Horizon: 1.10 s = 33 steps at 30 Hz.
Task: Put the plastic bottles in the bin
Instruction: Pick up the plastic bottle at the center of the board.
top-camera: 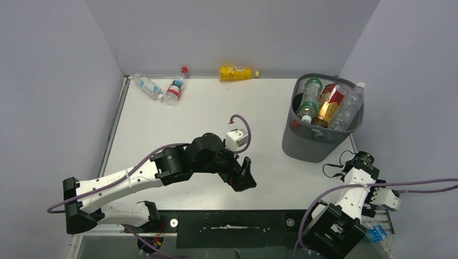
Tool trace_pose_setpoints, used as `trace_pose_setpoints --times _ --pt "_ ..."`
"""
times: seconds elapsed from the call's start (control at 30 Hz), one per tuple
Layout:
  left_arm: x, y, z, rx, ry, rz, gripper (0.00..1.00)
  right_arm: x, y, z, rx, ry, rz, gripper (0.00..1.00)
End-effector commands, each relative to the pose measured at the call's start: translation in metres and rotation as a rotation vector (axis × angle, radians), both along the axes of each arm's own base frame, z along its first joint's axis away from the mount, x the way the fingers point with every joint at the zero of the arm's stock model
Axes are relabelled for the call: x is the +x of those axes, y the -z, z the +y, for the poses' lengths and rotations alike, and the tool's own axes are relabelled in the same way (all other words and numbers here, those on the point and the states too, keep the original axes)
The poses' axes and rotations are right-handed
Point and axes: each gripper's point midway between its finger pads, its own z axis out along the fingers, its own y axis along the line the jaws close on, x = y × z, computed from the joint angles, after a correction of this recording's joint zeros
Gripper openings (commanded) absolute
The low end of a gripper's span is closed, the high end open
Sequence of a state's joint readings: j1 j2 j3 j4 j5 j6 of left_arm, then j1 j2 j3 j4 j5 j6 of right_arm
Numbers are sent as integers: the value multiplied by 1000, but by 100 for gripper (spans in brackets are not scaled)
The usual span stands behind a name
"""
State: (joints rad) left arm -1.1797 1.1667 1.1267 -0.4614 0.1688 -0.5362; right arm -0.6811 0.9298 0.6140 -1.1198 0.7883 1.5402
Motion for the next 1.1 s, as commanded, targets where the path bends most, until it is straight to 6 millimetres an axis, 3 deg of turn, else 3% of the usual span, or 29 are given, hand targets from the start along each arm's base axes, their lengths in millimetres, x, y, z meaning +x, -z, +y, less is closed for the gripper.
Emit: trace_pose_setpoints --times 0.0,0.3,0.53,0.73,1.07 --pt "4 -26 -6 -61 30 -35 93 5 3 -17 -37 7 -17 80" --pt "15 -21 -5 -55 38 -19 93 -1 24 -9 29 64 14 74" --pt "20 -17 -5 -50 48 -6 93 -14 24 -6 50 167 63 74" --pt "24 -18 1 -47 57 -7 93 -30 22 -17 49 220 73 73" --pt "35 -13 11 -53 64 3 93 -35 23 -23 42 238 66 67"
